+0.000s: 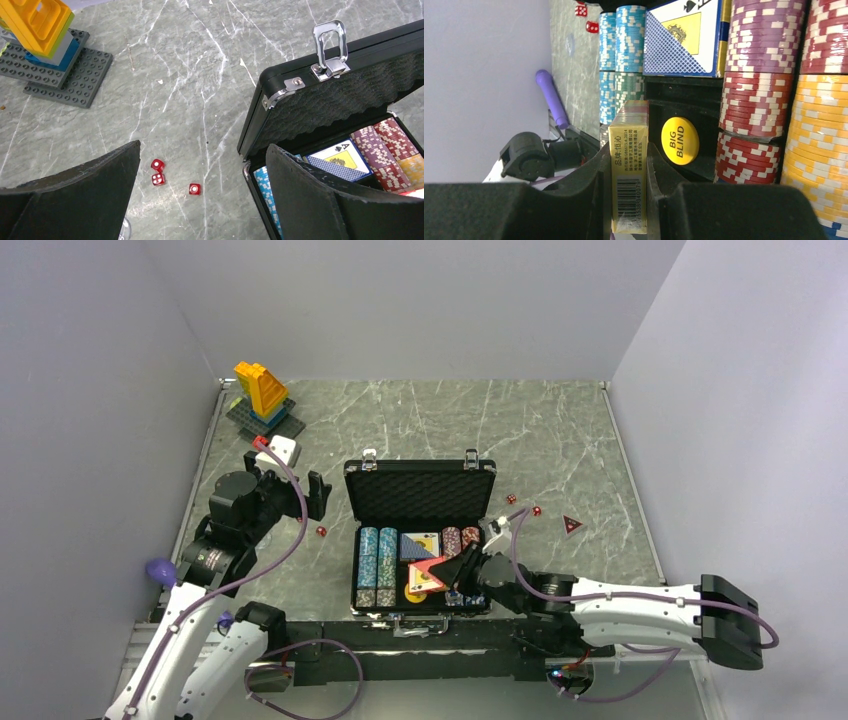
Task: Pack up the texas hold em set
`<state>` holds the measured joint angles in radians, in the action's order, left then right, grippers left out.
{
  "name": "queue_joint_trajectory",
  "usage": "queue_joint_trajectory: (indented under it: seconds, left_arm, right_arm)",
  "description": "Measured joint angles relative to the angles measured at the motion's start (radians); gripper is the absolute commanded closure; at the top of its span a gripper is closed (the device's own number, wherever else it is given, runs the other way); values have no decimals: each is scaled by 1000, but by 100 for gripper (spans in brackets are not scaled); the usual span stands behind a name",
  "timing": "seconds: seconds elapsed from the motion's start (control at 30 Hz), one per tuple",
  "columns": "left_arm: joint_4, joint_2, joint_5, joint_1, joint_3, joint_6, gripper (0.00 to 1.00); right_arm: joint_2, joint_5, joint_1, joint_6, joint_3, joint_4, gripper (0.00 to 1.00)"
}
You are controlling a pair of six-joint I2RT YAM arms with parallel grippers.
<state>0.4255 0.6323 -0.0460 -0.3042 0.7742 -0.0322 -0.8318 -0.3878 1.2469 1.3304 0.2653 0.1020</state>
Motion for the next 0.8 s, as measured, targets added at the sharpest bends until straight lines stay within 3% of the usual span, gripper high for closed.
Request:
queue_joint_trajectory:
  seconds: [0.8]
  left_arm:
    - [0, 2, 10, 0, 0, -6, 1]
  right_arm:
    - [-137, -22, 18, 149, 0, 13, 100]
